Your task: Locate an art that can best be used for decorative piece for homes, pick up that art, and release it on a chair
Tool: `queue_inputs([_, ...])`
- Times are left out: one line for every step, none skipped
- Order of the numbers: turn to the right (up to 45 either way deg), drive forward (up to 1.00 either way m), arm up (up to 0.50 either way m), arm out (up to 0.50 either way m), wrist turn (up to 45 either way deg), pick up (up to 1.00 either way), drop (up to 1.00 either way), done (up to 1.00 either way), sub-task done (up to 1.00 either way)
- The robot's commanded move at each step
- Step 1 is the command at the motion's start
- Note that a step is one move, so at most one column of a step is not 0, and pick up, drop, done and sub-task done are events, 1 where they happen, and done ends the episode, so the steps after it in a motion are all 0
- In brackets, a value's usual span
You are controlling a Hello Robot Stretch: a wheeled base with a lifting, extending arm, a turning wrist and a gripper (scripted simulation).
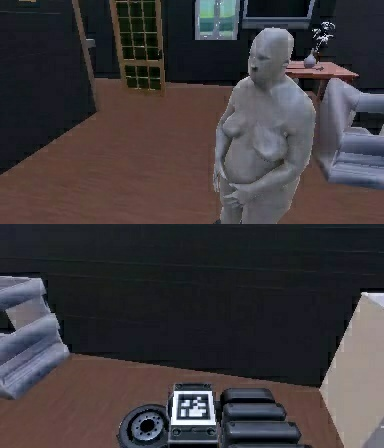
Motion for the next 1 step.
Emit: queue_inputs([3.0, 0.0, 0.0, 0.0, 0.0, 0.0, 0.0, 0.0, 0.0])
